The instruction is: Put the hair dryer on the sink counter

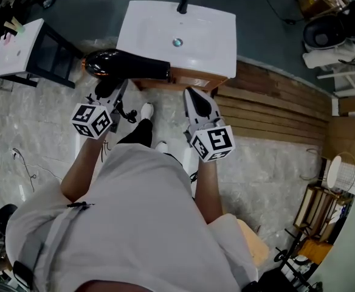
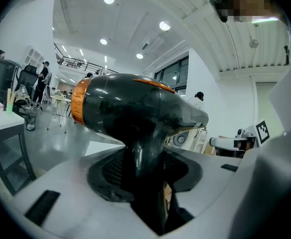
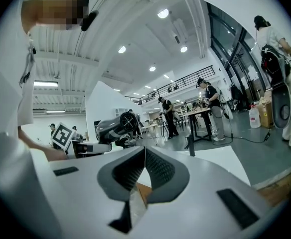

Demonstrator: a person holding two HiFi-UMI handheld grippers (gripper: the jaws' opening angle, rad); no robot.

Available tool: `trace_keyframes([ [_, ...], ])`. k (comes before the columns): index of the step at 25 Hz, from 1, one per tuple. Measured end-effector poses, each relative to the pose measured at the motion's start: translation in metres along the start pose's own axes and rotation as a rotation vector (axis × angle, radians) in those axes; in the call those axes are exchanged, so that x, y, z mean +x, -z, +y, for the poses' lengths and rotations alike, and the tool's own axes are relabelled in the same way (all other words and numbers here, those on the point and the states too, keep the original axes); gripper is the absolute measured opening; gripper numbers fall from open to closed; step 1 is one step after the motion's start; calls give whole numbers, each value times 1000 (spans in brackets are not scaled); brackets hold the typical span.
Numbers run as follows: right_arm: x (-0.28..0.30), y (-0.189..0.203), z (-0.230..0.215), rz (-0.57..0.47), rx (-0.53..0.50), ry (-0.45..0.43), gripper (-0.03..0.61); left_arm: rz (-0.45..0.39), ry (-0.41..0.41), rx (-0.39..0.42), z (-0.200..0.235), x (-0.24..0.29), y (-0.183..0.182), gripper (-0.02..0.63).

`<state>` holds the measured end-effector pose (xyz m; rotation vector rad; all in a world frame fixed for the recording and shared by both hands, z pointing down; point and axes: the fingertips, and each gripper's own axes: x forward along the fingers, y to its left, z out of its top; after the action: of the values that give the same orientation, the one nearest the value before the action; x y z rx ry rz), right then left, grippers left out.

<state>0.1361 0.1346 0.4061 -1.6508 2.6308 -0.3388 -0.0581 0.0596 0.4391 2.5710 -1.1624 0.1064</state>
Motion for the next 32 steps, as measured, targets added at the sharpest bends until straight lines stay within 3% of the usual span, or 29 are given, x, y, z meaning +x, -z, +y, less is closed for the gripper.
trace_keyframes([
  [17,120,-1,-52,39,11,60,8,9,24,4,85,107,-35,167],
  [32,216,-8,-73,62,5,114,8,30,64,-7,164,171,-53,167],
])
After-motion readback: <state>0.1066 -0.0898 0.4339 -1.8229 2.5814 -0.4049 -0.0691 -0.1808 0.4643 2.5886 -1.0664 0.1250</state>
